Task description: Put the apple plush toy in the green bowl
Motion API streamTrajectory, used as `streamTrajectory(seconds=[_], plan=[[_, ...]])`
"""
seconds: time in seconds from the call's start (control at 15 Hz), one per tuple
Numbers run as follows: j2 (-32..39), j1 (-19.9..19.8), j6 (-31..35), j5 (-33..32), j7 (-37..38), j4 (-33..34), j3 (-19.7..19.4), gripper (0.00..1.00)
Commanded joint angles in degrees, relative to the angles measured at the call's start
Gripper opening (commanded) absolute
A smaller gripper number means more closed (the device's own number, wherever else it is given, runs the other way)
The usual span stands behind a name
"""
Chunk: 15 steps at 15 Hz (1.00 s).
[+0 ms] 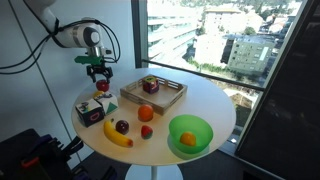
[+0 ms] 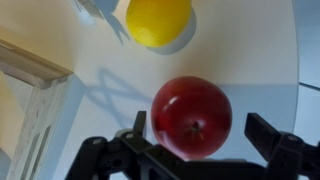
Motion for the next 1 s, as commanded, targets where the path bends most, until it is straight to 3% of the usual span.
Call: streamTrajectory(seconds=[0.0, 0.07, 0.13, 0.27, 0.93], plan=[[2.44, 0.93, -0.17, -1.61, 1.15, 3.38, -0.78, 1.0], [2.73, 1.0, -0.28, -1.55, 1.12, 3.76, -0.83, 0.75], [2.93, 1.11, -0.35, -1.59, 1.19, 4.07, -0.96, 0.74], [3.02, 0.9, -1.24, -1.1, 0.98, 4.67, -0.91, 0.58], [-0.33, -0.36, -2.71, 0.12, 1.5, 3.64, -1.39, 0.56]])
